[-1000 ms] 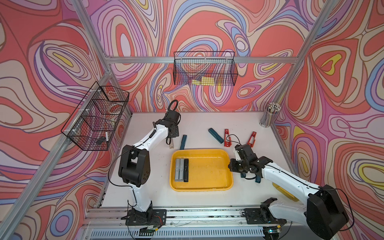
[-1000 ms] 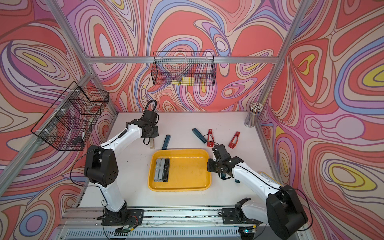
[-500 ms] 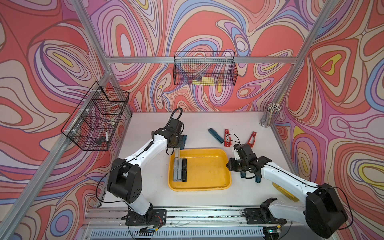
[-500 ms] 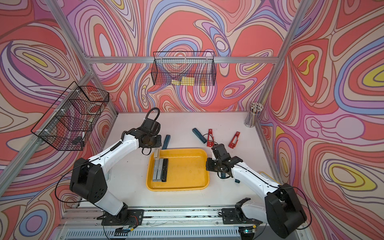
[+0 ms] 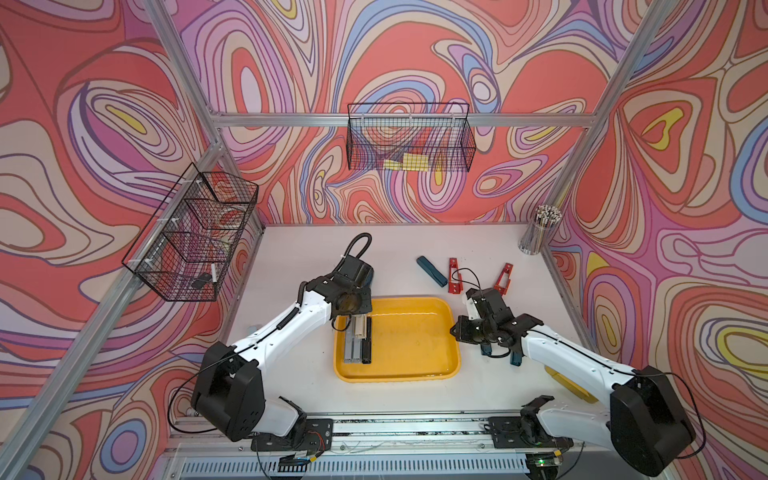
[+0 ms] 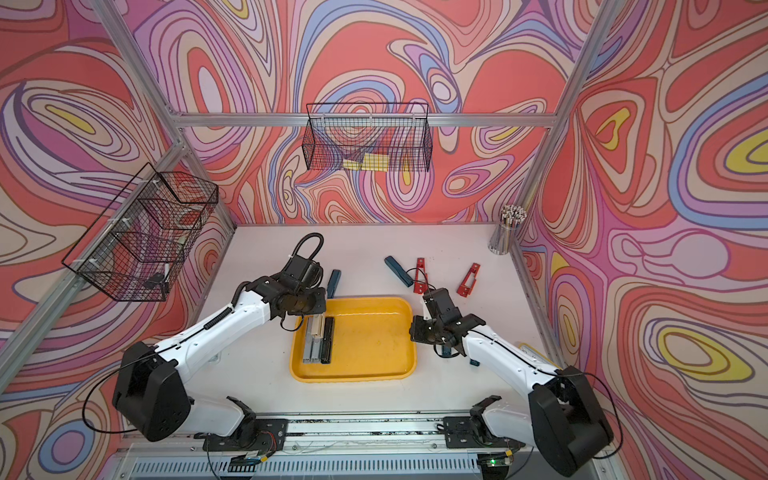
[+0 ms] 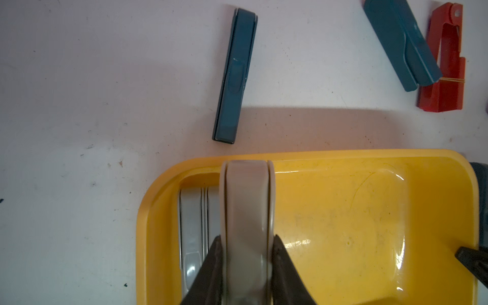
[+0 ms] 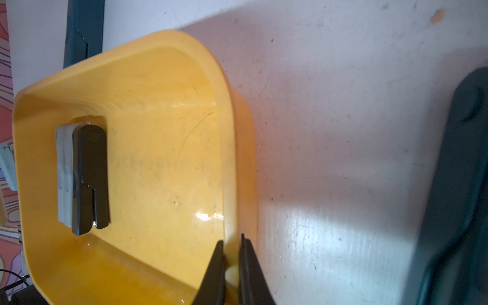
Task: Put the pruning pliers into the storage box
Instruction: Place the pruning pliers in the storage box.
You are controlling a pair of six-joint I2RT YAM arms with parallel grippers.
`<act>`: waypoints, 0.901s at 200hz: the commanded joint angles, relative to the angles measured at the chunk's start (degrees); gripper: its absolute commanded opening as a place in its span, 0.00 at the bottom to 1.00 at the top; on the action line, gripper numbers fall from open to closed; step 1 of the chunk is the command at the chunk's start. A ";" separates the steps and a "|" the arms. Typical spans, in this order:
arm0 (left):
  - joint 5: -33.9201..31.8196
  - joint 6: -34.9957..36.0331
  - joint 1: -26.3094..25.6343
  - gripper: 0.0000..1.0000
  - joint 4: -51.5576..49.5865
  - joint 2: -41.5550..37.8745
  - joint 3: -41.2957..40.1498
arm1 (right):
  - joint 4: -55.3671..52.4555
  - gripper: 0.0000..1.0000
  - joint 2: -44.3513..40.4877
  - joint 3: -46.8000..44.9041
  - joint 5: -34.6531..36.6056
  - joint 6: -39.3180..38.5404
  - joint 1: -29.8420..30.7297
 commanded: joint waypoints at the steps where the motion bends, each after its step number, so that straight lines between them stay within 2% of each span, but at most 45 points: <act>1: 1.09 -1.84 -1.43 0.00 2.75 0.35 -0.23 | 2.07 0.12 0.27 -0.68 -1.33 0.60 0.22; 76: 0.94 -3.41 -5.89 0.00 5.64 5.74 1.25 | 2.24 0.12 0.69 -0.56 -1.42 0.38 0.25; 180: -6.76 -6.89 -11.21 0.00 2.57 7.69 2.30 | 1.36 0.12 0.97 0.67 -1.46 -0.19 0.22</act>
